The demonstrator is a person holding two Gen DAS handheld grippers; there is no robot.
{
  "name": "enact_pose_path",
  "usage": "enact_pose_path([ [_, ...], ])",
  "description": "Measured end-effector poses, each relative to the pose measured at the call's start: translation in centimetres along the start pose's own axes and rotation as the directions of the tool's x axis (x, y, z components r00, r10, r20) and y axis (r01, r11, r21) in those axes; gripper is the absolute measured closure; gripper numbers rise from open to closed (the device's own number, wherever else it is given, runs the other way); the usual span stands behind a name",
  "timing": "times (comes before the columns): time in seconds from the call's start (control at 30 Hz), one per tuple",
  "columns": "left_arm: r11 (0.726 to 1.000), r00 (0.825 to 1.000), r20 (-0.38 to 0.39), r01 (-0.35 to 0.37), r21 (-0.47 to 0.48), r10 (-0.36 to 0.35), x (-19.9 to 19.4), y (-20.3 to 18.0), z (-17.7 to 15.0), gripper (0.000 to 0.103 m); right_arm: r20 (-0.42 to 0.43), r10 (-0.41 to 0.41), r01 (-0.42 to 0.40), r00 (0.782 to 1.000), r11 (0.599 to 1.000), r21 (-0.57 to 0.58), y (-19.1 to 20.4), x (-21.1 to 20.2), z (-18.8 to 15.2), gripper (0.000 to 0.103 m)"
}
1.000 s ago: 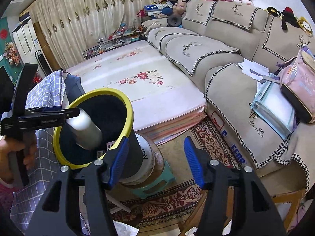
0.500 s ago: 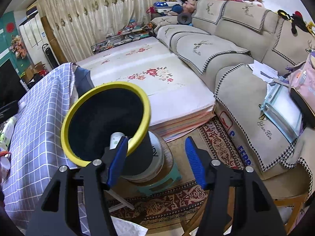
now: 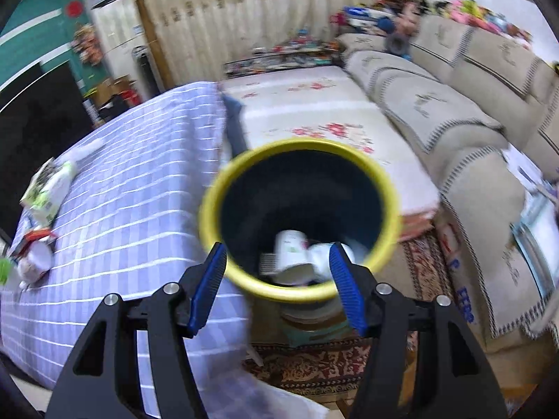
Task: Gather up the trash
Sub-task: 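Move both tools back over the table toward the remaining trash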
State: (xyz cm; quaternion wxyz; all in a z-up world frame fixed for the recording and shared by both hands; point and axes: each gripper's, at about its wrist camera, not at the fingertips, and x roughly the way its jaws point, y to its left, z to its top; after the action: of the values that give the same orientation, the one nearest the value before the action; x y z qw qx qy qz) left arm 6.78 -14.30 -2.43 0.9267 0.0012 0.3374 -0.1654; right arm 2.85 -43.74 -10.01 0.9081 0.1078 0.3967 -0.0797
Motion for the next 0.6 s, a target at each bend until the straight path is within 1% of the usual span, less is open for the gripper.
enact_pose_path([
  [0.1, 0.994, 0.995, 0.044, -0.091, -0.062, 0.094, -2.6, 3.9, -1.2, 0.005, -0.002, 0.064, -0.064, 0.998, 0.996, -0.062, 3.8, 0.3, 0.5, 0.045],
  [0.17, 0.985, 0.985, 0.077, -0.147, -0.09, 0.155, -4.1, 5.8, -1.8, 0.005, -0.01, 0.108, -0.109, 0.994, 0.988, -0.106, 6.4, 0.5, 0.8, 0.045],
  [0.23, 0.973, 0.974, 0.095, -0.195, -0.126, 0.207, -5.7, 8.1, -2.4, 0.005, -0.028, 0.169, -0.172, 0.985, 0.972, -0.161, 9.9, 0.6, 0.9, 0.045],
  [0.37, 0.955, 0.96, 0.108, -0.238, -0.175, 0.259, -7.6, 11.2, -3.6, 0.005, -0.051, 0.277, -0.281, 0.96, 0.93, -0.239, 15.8, 0.1, 1.0, 0.045],
  [0.47, 0.947, 0.954, 0.108, -0.255, -0.198, 0.279, -8.4, 12.7, -4.5, 0.005, -0.053, 0.317, -0.317, 0.947, 0.898, -0.305, 19.9, -0.6, 0.7, 0.045],
  [0.53, 0.946, 0.955, 0.1, -0.257, -0.196, 0.28, -8.4, 12.5, -4.7, 0.005, -0.06, 0.325, -0.324, 0.944, 0.874, -0.362, 22.3, -1.0, 0.3, 0.046],
  [0.6, 0.946, 0.955, 0.092, -0.26, -0.195, 0.281, -8.4, 12.7, -5.1, 0.005, -0.087, 0.344, -0.349, 0.935, 0.85, -0.394, 24.0, -1.2, -0.4, 0.049],
])
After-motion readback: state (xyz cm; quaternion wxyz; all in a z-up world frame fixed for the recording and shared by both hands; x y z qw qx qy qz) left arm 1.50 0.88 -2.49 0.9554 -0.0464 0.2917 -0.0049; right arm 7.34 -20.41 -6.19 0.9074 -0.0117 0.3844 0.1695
